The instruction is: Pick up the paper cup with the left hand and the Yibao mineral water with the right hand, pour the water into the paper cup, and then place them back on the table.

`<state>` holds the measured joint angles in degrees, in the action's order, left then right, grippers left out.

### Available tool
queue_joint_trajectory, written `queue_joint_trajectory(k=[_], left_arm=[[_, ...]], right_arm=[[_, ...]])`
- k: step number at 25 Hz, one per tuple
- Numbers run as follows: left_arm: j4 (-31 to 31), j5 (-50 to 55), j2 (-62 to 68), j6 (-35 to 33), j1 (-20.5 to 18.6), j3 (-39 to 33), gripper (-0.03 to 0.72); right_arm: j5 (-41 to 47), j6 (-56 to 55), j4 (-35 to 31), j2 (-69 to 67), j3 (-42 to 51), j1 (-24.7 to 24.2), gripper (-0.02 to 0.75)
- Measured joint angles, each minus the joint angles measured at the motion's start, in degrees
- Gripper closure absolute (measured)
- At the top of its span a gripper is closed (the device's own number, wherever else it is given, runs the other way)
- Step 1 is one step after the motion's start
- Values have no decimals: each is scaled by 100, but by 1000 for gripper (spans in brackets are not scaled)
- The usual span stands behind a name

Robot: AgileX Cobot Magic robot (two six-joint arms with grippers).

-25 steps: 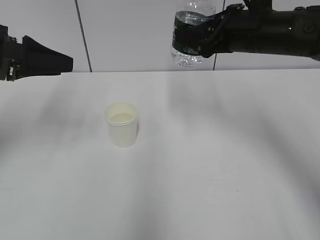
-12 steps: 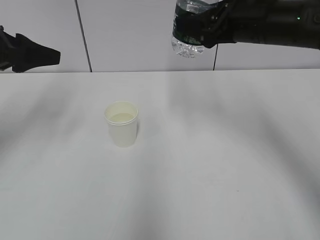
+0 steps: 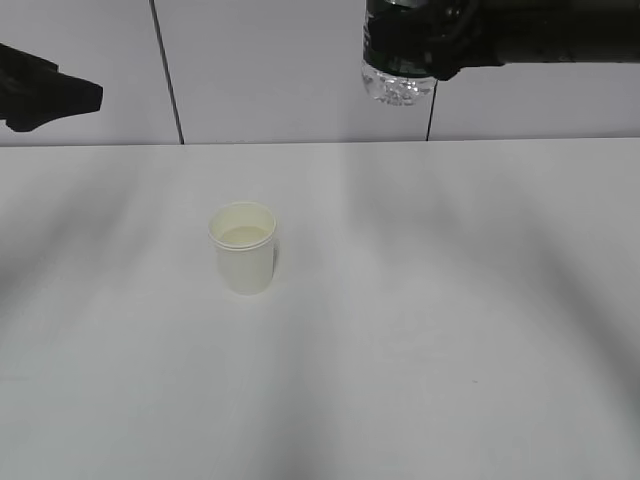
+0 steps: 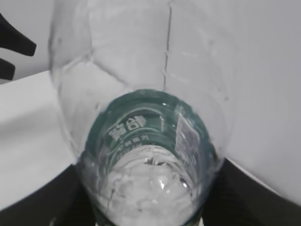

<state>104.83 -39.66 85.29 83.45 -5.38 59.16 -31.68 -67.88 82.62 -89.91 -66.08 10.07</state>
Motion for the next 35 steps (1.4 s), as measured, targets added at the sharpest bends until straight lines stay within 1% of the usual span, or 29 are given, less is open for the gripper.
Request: queue_joint_trajectory(k=[3, 5, 11, 13, 16, 18, 20, 22, 24, 29, 35], left_arm=[[0, 0, -5, 0, 0, 0, 200], [0, 0, -5, 0, 0, 0, 200], [0, 0, -5, 0, 0, 0, 200], [0, 0, -5, 0, 0, 0, 200], [0, -5, -5, 0, 0, 0, 200], [0, -5, -5, 0, 0, 0, 200], [0, -5, -5, 0, 0, 0, 200], [0, -10, -5, 0, 0, 0, 200], [0, -10, -5, 0, 0, 0, 200], [0, -10, -5, 0, 0, 0, 200], [0, -10, -5, 0, 0, 0, 200]], right_arm=[[9, -459, 634, 109, 0, 0, 293], [9, -570, 817, 161, 0, 0, 293], [425, -630, 906, 195, 14, 0, 293], [513, -630, 816, 162, 96, 0, 293], [667, -244, 308, 66, 428, -12, 293], [732, 412, -258, 19, 688, -52, 293], [702, 1085, -997, -15, 945, -143, 293], [521, 1691, -1639, -70, 1194, -263, 293], [269, 2182, -2111, -133, 1393, -366, 293], [-16, 2907, -2495, -443, 1702, -460, 293], [-610, 3713, -2995, -1109, 1863, -460, 293]])
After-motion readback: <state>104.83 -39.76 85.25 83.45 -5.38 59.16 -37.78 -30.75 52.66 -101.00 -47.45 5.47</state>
